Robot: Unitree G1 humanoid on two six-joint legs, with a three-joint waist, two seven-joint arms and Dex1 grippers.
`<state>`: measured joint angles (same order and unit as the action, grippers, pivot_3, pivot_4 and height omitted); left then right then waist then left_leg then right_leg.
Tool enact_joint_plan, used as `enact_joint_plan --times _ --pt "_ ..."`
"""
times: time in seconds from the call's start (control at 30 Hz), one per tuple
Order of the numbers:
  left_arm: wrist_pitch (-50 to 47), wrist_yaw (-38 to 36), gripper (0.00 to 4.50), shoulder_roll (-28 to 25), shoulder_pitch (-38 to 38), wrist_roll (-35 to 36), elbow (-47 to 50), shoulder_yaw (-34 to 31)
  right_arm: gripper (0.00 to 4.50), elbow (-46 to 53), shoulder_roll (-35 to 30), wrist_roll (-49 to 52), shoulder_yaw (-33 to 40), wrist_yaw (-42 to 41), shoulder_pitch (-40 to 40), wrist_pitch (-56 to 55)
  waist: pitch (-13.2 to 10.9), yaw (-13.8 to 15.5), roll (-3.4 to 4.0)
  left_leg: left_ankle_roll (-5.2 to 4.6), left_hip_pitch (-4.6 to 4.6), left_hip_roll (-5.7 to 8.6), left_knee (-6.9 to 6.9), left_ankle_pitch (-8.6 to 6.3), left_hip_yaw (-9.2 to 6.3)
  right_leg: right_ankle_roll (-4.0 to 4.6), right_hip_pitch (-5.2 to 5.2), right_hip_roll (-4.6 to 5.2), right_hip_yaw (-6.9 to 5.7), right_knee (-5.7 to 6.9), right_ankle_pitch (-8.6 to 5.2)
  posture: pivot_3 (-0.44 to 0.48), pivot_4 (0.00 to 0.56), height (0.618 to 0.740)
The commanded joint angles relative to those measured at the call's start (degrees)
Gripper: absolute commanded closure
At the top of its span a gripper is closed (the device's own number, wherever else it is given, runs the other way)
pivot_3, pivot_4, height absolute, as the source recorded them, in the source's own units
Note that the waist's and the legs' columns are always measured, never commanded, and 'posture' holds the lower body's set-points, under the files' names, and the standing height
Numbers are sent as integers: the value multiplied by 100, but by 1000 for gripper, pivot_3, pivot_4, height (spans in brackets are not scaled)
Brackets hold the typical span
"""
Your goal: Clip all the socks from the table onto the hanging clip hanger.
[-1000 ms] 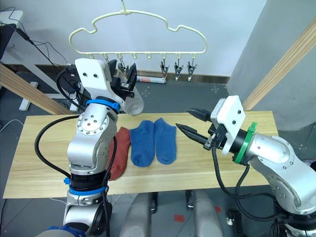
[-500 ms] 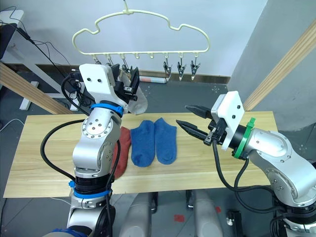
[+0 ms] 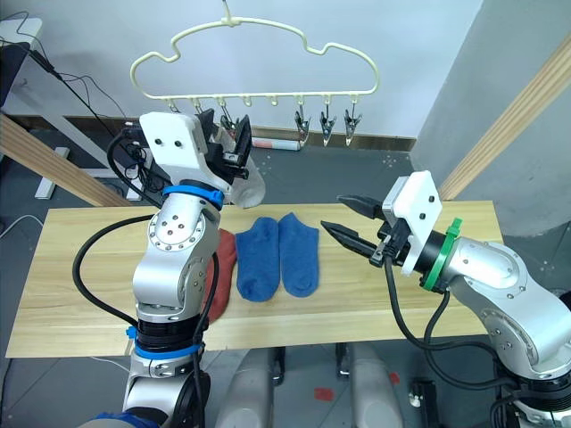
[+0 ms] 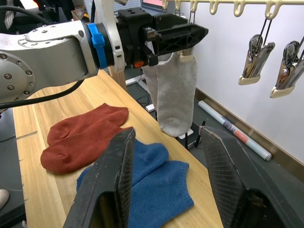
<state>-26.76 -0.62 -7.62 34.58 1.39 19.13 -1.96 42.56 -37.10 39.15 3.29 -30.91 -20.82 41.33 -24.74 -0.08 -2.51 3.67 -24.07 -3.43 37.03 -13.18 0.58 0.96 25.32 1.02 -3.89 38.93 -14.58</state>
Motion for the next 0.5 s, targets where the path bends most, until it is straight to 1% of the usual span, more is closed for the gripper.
enact_joint_plan --times 0.03,0.13,0.17,0.23,0.3,0.33,0.4,0.5 --pt "166 28 1791 30 42 -74 184 58 2266 273 -65 16 161 19 83 -117 0 -1 0 0 0 0 0 0 0 0 0 0 0 0 0 -88 418 740" --pt "169 58 1791 38 38 -100 173 41 2266 282 -76 14 174 25 105 -117 0 -1 0 0 0 0 0 0 0 0 0 0 0 0 0 -88 418 740" --pt "174 69 1958 34 40 -114 164 40 2266 282 -81 22 182 28 110 -109 0 -1 0 0 0 0 0 0 0 0 0 0 0 0 0 -89 423 740" --pt "174 83 2322 34 47 -129 155 36 2266 287 -96 28 196 33 131 -105 0 -1 0 -1 0 0 0 0 1 0 0 0 0 0 0 -89 423 740" --pt "158 106 2868 38 35 -158 169 38 2266 298 -109 43 213 41 153 -102 0 -1 0 -1 0 0 0 0 1 0 0 0 0 0 0 -89 423 740" --pt "147 121 3213 42 28 -171 178 37 2266 303 -115 50 218 44 161 -102 0 -1 0 0 0 0 0 0 1 0 0 0 0 0 0 -89 423 740" --pt "114 148 3700 50 18 -186 194 38 2266 309 -123 56 227 54 163 -106 0 -1 0 -1 0 0 0 0 0 0 0 0 0 0 0 -89 423 740" --pt "91 189 4267 45 20 -223 200 41 2266 304 -124 59 244 74 152 -114 0 -2 0 -1 0 0 0 0 1 0 0 0 1 0 0 -90 421 740"
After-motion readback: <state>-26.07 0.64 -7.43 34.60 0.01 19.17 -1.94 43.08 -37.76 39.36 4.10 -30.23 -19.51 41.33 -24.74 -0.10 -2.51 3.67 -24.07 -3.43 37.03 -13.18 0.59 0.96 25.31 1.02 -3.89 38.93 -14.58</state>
